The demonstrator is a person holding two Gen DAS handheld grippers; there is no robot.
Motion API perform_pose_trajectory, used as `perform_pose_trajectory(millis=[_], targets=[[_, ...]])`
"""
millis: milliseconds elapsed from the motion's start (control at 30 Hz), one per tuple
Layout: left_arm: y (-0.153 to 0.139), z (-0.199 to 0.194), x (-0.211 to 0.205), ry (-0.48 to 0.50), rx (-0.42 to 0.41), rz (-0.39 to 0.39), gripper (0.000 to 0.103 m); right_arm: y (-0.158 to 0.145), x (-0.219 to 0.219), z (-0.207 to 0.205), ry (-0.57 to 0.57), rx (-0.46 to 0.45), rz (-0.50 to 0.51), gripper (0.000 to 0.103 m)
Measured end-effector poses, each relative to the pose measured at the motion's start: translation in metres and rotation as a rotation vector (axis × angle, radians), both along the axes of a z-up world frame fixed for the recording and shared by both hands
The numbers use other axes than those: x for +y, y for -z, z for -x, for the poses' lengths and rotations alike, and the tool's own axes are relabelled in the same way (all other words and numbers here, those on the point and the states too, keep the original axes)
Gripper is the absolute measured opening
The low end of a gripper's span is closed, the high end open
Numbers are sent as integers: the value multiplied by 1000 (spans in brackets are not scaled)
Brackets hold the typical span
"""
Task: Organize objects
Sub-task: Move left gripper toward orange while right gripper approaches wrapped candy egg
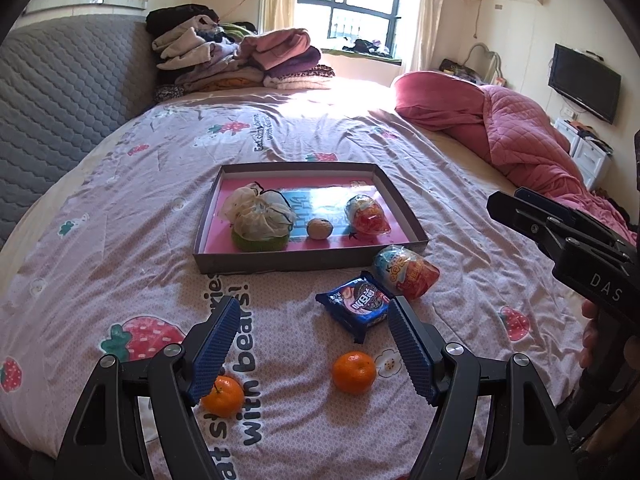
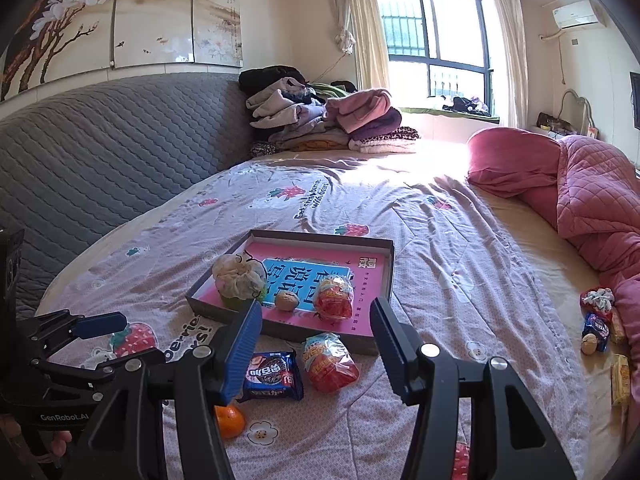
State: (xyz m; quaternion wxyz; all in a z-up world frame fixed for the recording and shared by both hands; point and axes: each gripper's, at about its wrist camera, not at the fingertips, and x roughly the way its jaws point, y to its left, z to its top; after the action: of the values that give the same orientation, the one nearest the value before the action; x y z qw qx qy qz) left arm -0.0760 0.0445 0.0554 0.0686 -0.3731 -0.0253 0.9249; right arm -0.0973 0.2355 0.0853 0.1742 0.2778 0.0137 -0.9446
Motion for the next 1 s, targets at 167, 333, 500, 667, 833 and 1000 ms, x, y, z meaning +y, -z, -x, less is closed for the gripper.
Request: perform_pose_trajectory(millis=[167,333,500,667,833,1000], targets=[[11,-1,7,20,-21,6,77,4,-1,3,-3,-10,-15,56],[23,-1,17,50,-54,20,77,17,-2,11,-13,-54,-22,56],[30,-1,21,60,-72,27,77,27,-3,15,-13,-78,-41,56],[36,0,24,66,-87,29,77,32,-3,18,-14,-91,-49,56],[45,0,27,77,-112,31,77,38,-4,21,-15,-105,-61,56],[55,1,33,92,-134,37,77,48,-6,27,-14,-128,-79,56]])
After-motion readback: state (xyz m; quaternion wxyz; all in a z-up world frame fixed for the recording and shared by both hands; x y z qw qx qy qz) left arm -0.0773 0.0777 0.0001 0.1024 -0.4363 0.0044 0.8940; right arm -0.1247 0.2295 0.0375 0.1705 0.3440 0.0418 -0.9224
